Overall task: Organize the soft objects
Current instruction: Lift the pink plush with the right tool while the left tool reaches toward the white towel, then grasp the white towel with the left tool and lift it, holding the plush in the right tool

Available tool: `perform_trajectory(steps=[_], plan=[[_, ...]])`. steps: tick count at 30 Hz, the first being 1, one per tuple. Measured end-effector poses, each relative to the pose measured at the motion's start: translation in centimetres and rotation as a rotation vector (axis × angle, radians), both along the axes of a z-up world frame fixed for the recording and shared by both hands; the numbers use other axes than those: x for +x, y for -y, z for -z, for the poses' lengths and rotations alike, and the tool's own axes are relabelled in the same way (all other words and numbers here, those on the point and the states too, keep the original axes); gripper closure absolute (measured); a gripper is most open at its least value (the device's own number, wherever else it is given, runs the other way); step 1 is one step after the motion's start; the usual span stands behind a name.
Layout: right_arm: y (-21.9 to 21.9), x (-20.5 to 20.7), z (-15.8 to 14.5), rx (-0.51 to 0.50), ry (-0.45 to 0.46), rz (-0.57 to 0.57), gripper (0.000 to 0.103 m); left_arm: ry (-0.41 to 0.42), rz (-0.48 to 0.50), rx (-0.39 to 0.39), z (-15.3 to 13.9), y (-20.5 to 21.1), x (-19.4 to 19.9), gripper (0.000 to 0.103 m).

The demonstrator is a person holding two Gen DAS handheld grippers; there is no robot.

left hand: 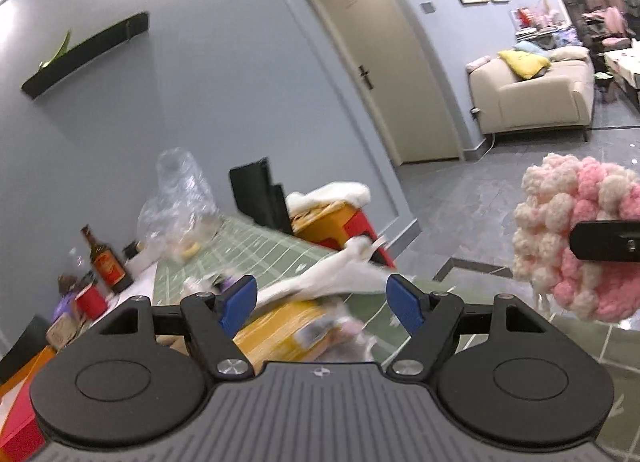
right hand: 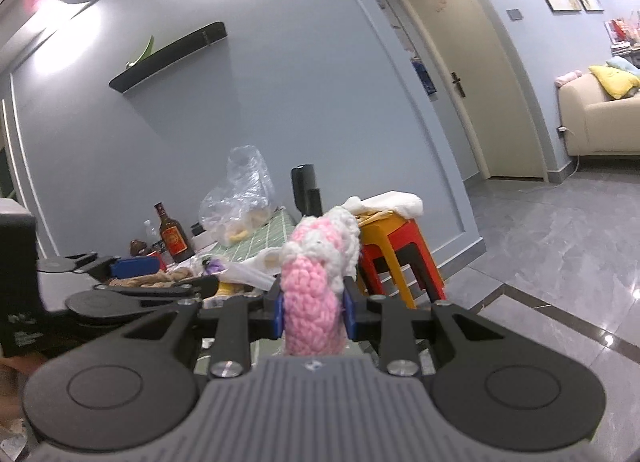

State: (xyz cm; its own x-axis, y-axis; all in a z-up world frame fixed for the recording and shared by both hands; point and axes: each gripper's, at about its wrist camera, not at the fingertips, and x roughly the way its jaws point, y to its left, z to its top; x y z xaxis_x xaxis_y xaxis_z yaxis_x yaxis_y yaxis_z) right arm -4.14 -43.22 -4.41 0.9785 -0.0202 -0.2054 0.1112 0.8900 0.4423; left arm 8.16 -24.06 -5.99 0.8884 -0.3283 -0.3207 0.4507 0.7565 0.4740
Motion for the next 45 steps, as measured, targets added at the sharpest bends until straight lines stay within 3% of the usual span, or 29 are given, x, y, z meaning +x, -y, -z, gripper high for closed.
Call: perform_trajectory(steps=[2, 5, 9, 11, 12, 18, 20, 26, 30, 33, 39, 42, 45], plan=[[0.3, -0.1, 0.2, -0.001, 0.001, 0.001, 0.077, 0.008, 0.024, 0.0, 0.6, 0.7, 0.2, 0.016], [0.5, -0.1, 0.4, -0.014, -0.01, 0.012, 0.077, 0.024, 0.028, 0.077, 1.8, 2.3, 1.2, 0.02], [1.0, -0.4, 0.9, -0.011, 0.0, -0.006, 0.077, 0.035, 0.045, 0.121, 2.9, 3.1, 2.2, 0.024], [1.2, -0.4, 0.9, 0.0, 0.006, -0.01, 0.076, 0.043, 0.01, 0.165, 3.6, 3.7, 2.9, 0.041], [1.3, -0.5, 0.9, 0.004, 0.009, -0.009, 0.076, 0.029, -0.002, 0.172, 3.9, 3.8, 3.4, 0.042], [2.0, -1.3, 1.1, 0.018, 0.036, -0.012, 0.076, -0.007, 0.009, 0.169, 3.7, 3.5, 3.7, 0.039], [2.2, -1.4, 1.3, 0.025, 0.037, -0.009, 0.076, -0.046, 0.025, 0.153, 2.9, 3.4, 3.1, 0.028], [2.4, -1.2, 2.1, 0.043, 0.012, -0.005, 0.076, -0.041, 0.057, 0.208, 0.7, 5.8, 2.5, 0.019], [2.4, -1.3, 2.0, 0.044, 0.019, -0.008, 0.076, -0.16, -0.017, 0.232, 0.2, 7.7, 5.9, 0.019], [2.5, -1.6, 1.9, 0.041, 0.035, -0.018, 0.076, -0.226, -0.086, 0.261, 0.3, 8.7, 8.6, 0.024], [3.1, -2.0, 2.3, 0.051, 0.041, -0.02, 0.076, -0.262, -0.171, 0.342, 1.8, 9.1, 11.4, 0.038], [3.3, -1.8, 2.5, 0.056, 0.033, -0.013, 0.076, -0.296, -0.256, 0.383, 2.6, 8.9, 12.6, 0.056], [2.9, -1.6, 2.3, 0.06, 0.031, -0.009, 0.076, -0.284, -0.295, 0.362, 2.2, 8.1, 12.7, 0.071]])
